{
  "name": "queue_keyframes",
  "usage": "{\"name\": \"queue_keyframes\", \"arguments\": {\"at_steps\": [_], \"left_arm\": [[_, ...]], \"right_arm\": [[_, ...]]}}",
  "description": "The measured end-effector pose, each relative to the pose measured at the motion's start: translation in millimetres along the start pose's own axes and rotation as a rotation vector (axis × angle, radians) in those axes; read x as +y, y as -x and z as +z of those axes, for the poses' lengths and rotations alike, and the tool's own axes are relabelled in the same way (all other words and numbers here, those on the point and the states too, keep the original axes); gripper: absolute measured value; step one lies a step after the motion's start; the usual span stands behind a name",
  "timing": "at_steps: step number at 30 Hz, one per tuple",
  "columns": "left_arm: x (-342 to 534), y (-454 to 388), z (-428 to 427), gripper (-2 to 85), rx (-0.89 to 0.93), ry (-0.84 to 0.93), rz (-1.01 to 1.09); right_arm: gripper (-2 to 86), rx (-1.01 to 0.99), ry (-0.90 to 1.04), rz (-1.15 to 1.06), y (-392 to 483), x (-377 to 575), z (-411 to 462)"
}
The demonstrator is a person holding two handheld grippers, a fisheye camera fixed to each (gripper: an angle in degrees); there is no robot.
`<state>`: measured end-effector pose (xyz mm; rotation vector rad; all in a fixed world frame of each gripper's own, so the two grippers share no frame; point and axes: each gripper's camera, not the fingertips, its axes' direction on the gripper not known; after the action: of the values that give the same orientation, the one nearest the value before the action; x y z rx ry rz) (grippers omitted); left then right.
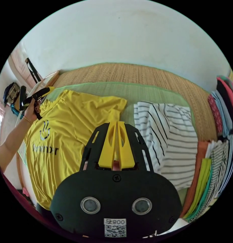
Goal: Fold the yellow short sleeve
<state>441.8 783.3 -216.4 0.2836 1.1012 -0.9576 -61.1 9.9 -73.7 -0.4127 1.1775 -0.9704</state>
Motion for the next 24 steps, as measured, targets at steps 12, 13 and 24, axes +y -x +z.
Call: {"name": "queue_keyframes", "arguments": {"at_steps": [12,13,24], "left_arm": [[-9.6,25.9,9.2,5.1,-0.082,0.212,-0.02],[-16.4,28.2,1.0,4.8,-0.064,0.203,-0.048],[-16.1,66.4,-149.5,3.9,-0.267,0.121,-0.086]], "right_arm": [[-0.5,0.227,0.132,-0.073,5.0,-102.0,75.3],[-0.5,0.219,0.139,-0.061,-0.3,-105.4,75.4],[-0.3,-0.188,-0.022,-0.125,30.9,-110.7,33.1]]}}
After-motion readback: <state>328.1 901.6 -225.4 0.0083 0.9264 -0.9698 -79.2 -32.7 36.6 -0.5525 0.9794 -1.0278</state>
